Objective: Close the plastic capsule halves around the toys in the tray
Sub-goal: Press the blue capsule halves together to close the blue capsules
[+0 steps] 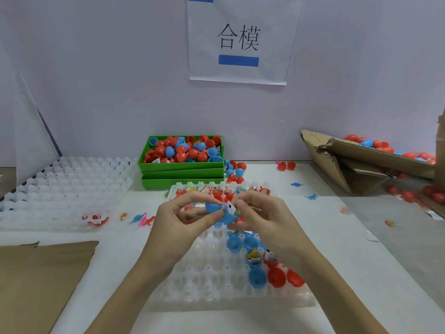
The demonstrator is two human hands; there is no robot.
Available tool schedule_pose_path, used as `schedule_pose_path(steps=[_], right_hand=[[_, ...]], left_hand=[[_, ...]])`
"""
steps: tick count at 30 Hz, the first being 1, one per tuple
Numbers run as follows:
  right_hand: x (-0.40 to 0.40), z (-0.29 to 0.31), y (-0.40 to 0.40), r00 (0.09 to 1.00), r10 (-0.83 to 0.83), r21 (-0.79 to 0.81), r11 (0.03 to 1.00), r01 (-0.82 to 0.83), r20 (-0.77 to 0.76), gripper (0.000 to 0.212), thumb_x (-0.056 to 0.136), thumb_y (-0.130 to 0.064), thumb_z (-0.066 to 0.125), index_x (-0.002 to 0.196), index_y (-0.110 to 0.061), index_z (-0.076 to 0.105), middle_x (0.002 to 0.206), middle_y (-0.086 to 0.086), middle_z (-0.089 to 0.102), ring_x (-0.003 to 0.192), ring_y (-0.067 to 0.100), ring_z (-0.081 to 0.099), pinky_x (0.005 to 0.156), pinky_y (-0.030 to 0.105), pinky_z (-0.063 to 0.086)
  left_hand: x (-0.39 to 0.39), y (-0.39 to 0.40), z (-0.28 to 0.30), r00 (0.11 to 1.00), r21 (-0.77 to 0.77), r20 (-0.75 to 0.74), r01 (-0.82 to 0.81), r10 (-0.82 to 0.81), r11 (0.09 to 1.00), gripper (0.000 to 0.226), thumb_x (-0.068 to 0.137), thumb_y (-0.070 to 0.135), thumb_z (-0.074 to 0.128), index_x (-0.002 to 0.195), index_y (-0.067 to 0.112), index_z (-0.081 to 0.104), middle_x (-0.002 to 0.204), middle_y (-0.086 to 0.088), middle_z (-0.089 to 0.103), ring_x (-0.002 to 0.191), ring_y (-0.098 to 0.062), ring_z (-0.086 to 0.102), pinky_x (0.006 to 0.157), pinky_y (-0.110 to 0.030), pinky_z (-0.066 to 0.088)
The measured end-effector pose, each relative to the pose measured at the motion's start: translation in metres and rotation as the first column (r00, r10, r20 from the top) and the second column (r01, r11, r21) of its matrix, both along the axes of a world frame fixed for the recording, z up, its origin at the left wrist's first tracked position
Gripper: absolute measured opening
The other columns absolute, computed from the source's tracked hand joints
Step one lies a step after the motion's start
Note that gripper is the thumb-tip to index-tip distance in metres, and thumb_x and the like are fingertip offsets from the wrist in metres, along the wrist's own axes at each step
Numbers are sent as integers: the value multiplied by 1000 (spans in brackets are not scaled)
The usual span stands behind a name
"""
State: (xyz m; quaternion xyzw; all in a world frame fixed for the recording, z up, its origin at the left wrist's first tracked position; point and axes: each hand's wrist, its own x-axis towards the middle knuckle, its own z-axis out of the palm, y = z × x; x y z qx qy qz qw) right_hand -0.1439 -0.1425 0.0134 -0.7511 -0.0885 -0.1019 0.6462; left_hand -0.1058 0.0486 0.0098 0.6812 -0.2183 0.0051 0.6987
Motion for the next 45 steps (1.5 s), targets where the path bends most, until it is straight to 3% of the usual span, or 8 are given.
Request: schedule_pose_path(steps=[7, 16, 19, 22, 25, 33, 37, 45], right_hand=[[0, 0, -2, 1000, 20, -89, 996, -21, -8, 13, 99, -19, 64, 105, -21, 75, 95, -10, 77, 87, 13, 77, 75, 18, 59], [0, -9, 3, 981, -100, -219, 966, 136, 169, 18, 91, -12, 74, 109, -14, 79, 97, -6, 76, 89, 14, 74, 76, 29, 63], [0, -9, 6, 964, -135, -254, 948, 194, 231, 19, 89, -17, 77, 108, -21, 77, 99, -11, 73, 92, 11, 72, 77, 30, 62], [0, -9, 10, 960, -143, -224, 954, 198, 241, 23, 86, -26, 79, 104, -24, 67, 94, -18, 71, 88, 7, 72, 72, 21, 60], [0, -10, 12, 948, -146, -228, 950, 215, 284, 19, 85, -35, 74, 98, -24, 67, 93, -19, 72, 88, 6, 72, 73, 17, 58], [0, -11, 15, 950, -113, -140, 977, 159, 291, 21, 83, -35, 76, 99, -21, 75, 91, -13, 75, 90, 18, 74, 79, 33, 63], [-2, -6, 12, 961, -32, -210, 973, 92, 275, 22, 86, -34, 72, 107, -28, 75, 99, -19, 75, 97, 13, 72, 81, 23, 60], [-1, -11, 20, 952, -177, -64, 978, 199, 250, 13, 91, -33, 71, 102, -27, 74, 93, -14, 74, 91, 15, 73, 74, 25, 62]], left_hand=[[4, 0, -5, 997, 75, 2, -71, 71, 995, 16, 82, 15, 86, 95, 21, 79, 96, 5, 80, 91, -12, 78, 72, -19, 59], [1, -4, -6, 996, 94, 50, -78, 73, 993, 16, 84, 26, 80, 98, 19, 78, 93, 4, 80, 88, -11, 77, 71, -15, 58], [1, -4, -9, 995, 71, 48, -91, 88, 993, 14, 84, 23, 81, 97, 22, 79, 93, 3, 80, 85, -16, 78, 72, -25, 62], [1, -3, -8, 989, 59, 58, -139, 136, 989, 15, 79, 32, 83, 94, 30, 81, 92, 6, 80, 83, -20, 77, 75, -34, 64], [-1, -6, -8, 987, 10, 93, -135, 134, 991, 24, 77, 29, 84, 100, 34, 77, 97, 10, 79, 88, -13, 77, 76, -24, 63], [-2, -7, -10, 955, -14, 191, -229, 228, 973, 30, 78, 25, 85, 105, 29, 73, 99, 15, 77, 95, -8, 75, 79, -14, 58], [-1, -5, -12, 939, -3, 221, -268, 262, 963, 31, 80, 28, 82, 109, 31, 73, 101, 20, 76, 94, -4, 75, 78, -14, 58], [-2, -6, -7, 975, -38, 180, -122, 127, 992, 26, 88, 26, 74, 114, 25, 75, 109, 15, 77, 105, -6, 73, 83, -13, 56]])
